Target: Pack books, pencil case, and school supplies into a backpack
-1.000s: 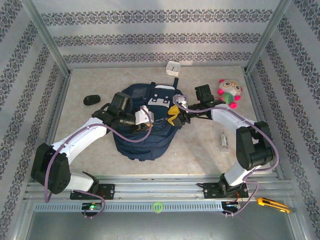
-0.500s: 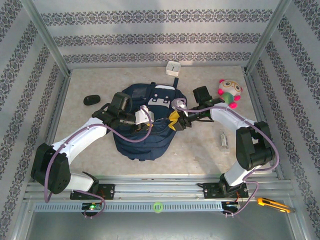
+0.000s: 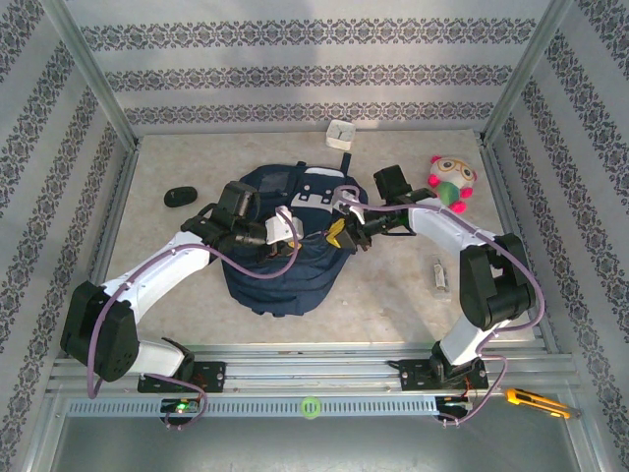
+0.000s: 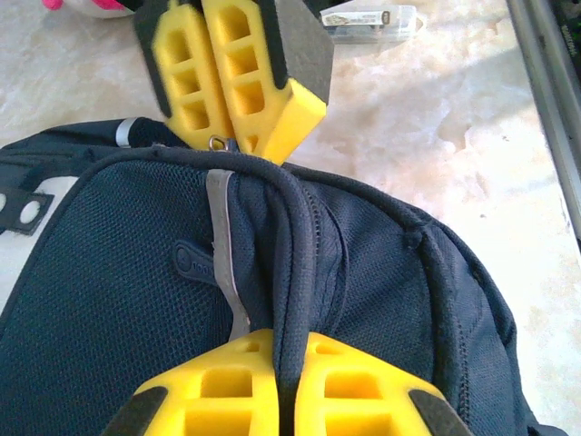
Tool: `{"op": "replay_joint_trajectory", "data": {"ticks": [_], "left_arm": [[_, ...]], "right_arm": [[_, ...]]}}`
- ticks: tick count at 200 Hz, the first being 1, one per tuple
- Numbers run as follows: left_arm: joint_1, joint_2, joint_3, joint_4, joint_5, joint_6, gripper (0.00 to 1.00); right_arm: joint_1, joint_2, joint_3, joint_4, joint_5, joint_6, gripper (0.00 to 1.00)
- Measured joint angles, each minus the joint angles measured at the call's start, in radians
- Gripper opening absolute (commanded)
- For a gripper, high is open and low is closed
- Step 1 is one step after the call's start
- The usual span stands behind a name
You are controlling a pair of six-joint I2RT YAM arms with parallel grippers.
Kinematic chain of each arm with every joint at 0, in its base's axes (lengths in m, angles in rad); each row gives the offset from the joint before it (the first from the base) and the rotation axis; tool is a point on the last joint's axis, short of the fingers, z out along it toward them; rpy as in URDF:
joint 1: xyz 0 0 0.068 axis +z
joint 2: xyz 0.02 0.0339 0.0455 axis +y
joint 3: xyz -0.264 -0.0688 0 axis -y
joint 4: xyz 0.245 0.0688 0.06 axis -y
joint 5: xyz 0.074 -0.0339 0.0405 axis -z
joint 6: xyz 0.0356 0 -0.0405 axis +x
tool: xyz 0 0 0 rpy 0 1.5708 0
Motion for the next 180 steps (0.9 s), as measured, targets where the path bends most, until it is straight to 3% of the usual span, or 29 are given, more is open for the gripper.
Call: {"op": "replay_joint_trajectory", "data": {"ticks": [33,98,180], "left_arm": [[-0.017,-0.010,-0.018,0.056,-0.076,-0.066,0.00],[-0.095,-0.035,-0.040,0.146,-0.267,-0.216,0.00],[-0.153,0.003,-0.042,0.186,-0.350,-0.342,0.00]], "right_arm": [[0.000,-0.068,-0.044,0.042,0.034,0.095,0.00],[0.090,-0.224,-0.144,0.174,0.158,0.330,0.00],[0.237,-0.317,-0.240,0.308,0.418,0.662,0.00]]}}
